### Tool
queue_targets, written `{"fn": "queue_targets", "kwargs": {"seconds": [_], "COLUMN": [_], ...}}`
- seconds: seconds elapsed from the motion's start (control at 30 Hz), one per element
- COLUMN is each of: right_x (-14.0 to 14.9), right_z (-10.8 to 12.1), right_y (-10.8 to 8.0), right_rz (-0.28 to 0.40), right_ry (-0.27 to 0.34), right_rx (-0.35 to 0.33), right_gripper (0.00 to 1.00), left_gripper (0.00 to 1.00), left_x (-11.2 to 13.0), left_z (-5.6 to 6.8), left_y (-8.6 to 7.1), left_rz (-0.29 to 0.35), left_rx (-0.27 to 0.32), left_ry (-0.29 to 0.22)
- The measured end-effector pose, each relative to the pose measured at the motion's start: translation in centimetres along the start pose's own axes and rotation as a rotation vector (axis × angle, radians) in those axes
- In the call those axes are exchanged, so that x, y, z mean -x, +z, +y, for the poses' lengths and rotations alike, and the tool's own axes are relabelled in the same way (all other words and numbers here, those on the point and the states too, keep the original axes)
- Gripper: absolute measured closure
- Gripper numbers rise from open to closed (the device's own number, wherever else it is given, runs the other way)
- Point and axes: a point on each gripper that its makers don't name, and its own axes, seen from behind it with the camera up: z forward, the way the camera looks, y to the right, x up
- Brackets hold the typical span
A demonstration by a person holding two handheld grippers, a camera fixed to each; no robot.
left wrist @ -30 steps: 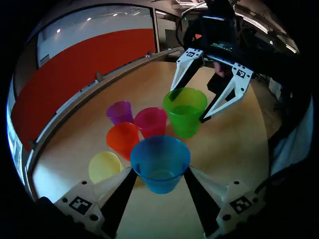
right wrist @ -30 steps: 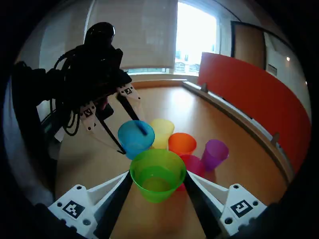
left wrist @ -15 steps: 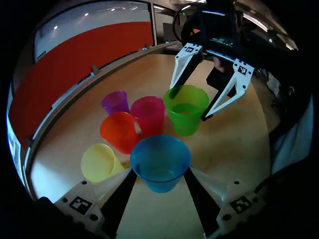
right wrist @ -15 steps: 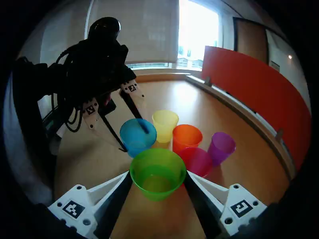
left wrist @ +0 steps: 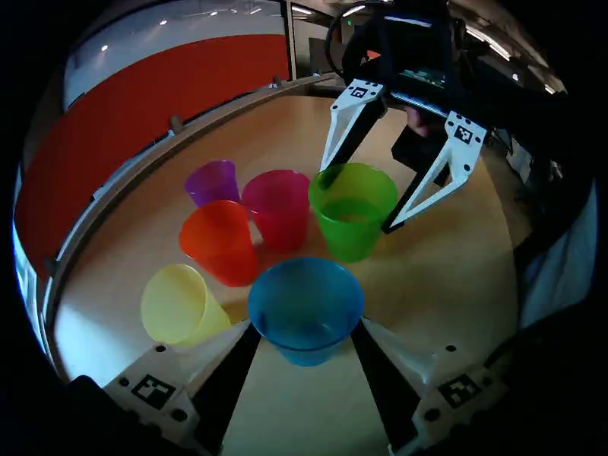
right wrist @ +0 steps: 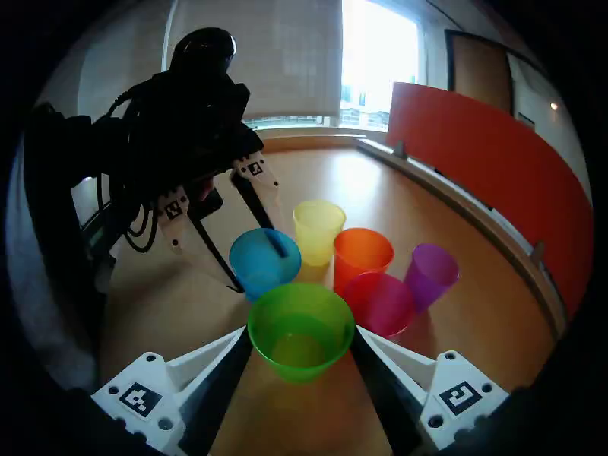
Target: Pour water
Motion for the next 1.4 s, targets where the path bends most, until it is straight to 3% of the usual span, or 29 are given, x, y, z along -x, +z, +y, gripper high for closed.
{"fn": "queue_targets", "kwargs": {"seconds": [0.77, 1.4], "right_x": [0.9, 2.0], "right_z": [-0.1, -0.3], "right_y": [0.9, 1.3], "right_rz": [-0.015, -0.02], "right_ry": [0.012, 0.03], "right_rx": [0.0, 0.0], "right_gripper": [0.09, 0.08], "left_gripper": [0.18, 0.14], "left_x": [1.4, 2.7], "left_z": [0.0, 0.8], "left_y": [0.2, 0.5], "left_rz": [-0.015, -0.057], "left_rx": [-0.002, 0.0], "left_ry": [-0.01, 0.007]}}
